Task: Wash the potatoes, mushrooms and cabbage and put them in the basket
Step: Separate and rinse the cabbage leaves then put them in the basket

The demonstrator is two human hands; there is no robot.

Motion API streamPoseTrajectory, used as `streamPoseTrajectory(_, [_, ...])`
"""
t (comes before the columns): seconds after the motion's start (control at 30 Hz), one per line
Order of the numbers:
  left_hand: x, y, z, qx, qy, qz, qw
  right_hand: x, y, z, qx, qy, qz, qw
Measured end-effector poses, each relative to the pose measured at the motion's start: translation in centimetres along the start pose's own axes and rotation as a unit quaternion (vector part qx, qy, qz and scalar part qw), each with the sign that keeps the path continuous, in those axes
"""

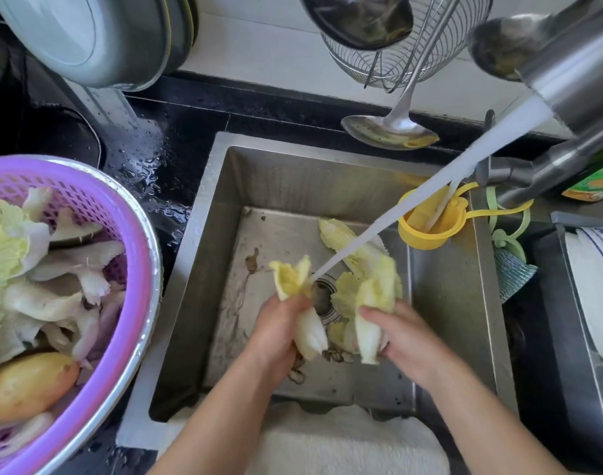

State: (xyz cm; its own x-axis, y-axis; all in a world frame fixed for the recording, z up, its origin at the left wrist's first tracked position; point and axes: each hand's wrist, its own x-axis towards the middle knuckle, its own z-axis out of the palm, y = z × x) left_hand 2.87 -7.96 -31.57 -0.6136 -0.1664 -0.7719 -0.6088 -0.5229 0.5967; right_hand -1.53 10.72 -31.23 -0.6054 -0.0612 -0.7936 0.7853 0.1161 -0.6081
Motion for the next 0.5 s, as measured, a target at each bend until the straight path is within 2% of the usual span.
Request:
streamPoseTrajectory(0.1, [-0.2,-0.3,0.2,0.026,-0.080,-0.067,0.994,-0.1,0.2,2.5,-0.057,-0.065,-0.012,0.996])
streamPoseTrajectory(0.17, [-0.1,-0.1,-0.2,0.004,-0.110,-0.057,0.992,0.1,0.1,4.0,-0.056,-0.087,-0.017,0.995])
streamPoseTrajectory(0.23, [0.0,0.0,-0.4,0.020,-0.097,-0.027,0.995,0.0,-0.2,5.0,-0.046,-0.108,-0.008,0.993])
streamPoseTrajectory(0.3, [0.5,-0.1,-0.5,0.023,-0.049,-0.016,0.998,-0.3,-0.6,5.1,-0.010,-0.129,-0.001,0.992])
streamPoseTrajectory(0.37, [0.9,-0.3,-0.7,-0.003,0.002,-0.024,1.000,0.0,-0.4,4.2,-0.015,-0.076,-0.004,0.997])
streamPoseTrajectory(0.43, [1.3,-0.2,-0.9,-0.035,0.027,-0.031,0.999,0.8,0.0,2.6,-0.170,0.051,-0.009,0.984])
streamPoseTrajectory(0.47, [1.3,-0.1,-1.0,-0.049,0.025,-0.035,0.998,0.9,0.0,1.6,-0.291,0.090,-0.004,0.953])
streamPoseTrajectory(0.5, [1.3,0.0,-1.1,-0.060,0.013,-0.041,0.997,0.9,0.2,0.6,-0.413,0.111,0.007,0.904])
